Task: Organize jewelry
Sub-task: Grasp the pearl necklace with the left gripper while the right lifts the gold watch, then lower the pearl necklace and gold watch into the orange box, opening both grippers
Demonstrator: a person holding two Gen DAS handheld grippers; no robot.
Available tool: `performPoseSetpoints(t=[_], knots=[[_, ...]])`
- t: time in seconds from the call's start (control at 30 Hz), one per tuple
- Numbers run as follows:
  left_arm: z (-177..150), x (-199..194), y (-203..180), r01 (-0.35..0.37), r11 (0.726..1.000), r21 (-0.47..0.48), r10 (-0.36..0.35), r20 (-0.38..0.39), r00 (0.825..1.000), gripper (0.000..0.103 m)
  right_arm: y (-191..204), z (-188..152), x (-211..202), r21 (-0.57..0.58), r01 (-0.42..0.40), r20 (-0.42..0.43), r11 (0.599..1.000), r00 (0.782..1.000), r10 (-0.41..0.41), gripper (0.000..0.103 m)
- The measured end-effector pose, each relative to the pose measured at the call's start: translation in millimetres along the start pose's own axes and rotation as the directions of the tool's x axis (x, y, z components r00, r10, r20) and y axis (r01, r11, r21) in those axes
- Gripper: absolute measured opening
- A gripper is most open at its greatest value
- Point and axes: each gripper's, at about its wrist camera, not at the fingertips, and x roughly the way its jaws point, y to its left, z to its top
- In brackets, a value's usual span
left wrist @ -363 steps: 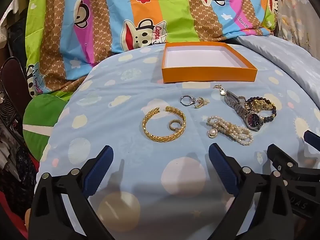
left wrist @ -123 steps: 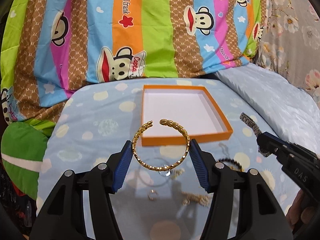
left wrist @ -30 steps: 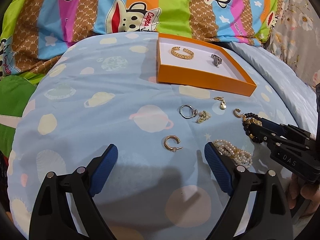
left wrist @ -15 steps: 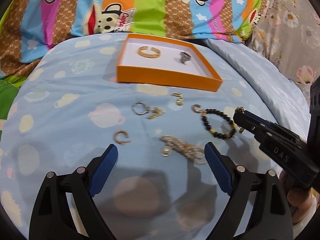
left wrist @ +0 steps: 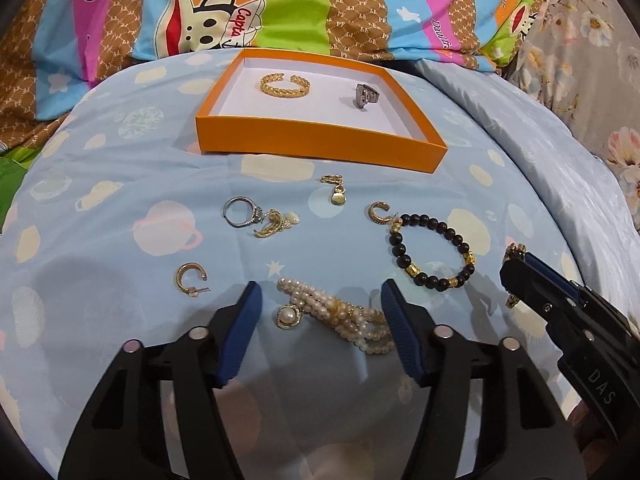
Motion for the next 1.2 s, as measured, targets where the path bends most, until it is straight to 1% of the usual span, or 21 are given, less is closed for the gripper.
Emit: performPoseSetpoints(t=[0.07, 0.1, 0.2, 0.23, 0.27, 0.4, 0.5, 0.7, 0.83, 1.0, 1.13, 1.2], knots=[[-0.6, -1.0, 1.6, 0.009, 1.000, -0.003, -0.009, 0.001, 1.000, 0.038, 0.3, -1.6, 0.5, 0.003, -0.004, -0.004, 1.000, 1.000, 0.004, 0.020], [-1.3, -1.5, 2.8, 0.007, 1.000, -0.007, -0.007, 0.003, 1.000, 0.036, 1.0, -2.2, 0.6, 0.002, -0.006, -0.005, 1.000, 1.000, 0.006, 0.020], [-3.9, -3.2, 3.0, 0.017, 1.000, 0.004, -0.017, 0.007, 1.000, 0.034, 3.0, -3.5, 0.7, 0.002, -0.013, -0.008, 1.000, 1.000, 0.013, 0.020], [-4.9, -4.0, 2.8, 0.020, 1.000, 0.008, -0.021, 0.007, 1.000, 0.032, 3.9, -3.7, 0.8, 0.002, -0.015, -0.010, 1.000, 1.000, 0.015, 0.020], [-5.8, -4.6, 2.6, 0.026, 1.000, 0.012, -0.026, 0.007, 1.000, 0.023, 4.6, -3.8, 0.9, 0.003, -0.018, -0.011, 1.000, 1.000, 0.018, 0.020], [-7.5, -10.2, 4.9, 0.060, 0.998, 0.019, -0.060, 0.000, 0.998, 0.022, 7.0, -3.3, -0.4, 0.008, -0.030, -0.008, 1.000, 1.000, 0.030, 0.020], [-8.1, -17.2, 5.5, 0.071, 0.997, 0.030, -0.071, 0.006, 0.997, 0.021, 9.5, -0.6, -2.5, 0.006, -0.032, 0.001, 0.999, 0.999, 0.032, 0.020], [2.5, -37.3, 5.9, 0.083, 0.995, 0.055, -0.086, 0.047, 0.995, 0.020, 12.4, 13.4, -7.0, 0.005, -0.040, 0.032, 0.999, 0.999, 0.040, 0.020], [22.9, -49.7, 7.3, 0.073, 0.994, 0.078, -0.080, 0.094, 0.992, 0.020, 16.2, 35.8, -8.7, -0.015, -0.044, 0.073, 0.999, 0.996, 0.045, 0.020], [62.1, -55.9, 15.5, 0.044, 0.995, 0.088, -0.059, 0.172, 0.983, 0.020, 19.5, 70.4, -1.3, -0.039, -0.039, 0.120, 0.998, 0.992, 0.043, 0.020], [97.0, -44.5, 20.7, -0.015, 0.996, 0.089, -0.006, 0.232, 0.973, 0.020, 18.6, 100.1, 18.8, -0.043, -0.040, 0.128, 0.998, 0.991, 0.045, 0.020], [111.6, -32.6, 22.5, -0.028, 0.996, 0.088, 0.006, 0.239, 0.971, 0.020, 17.9, 113.6, 35.1, -0.041, -0.047, 0.117, 0.998, 0.992, 0.051, 0.020]])
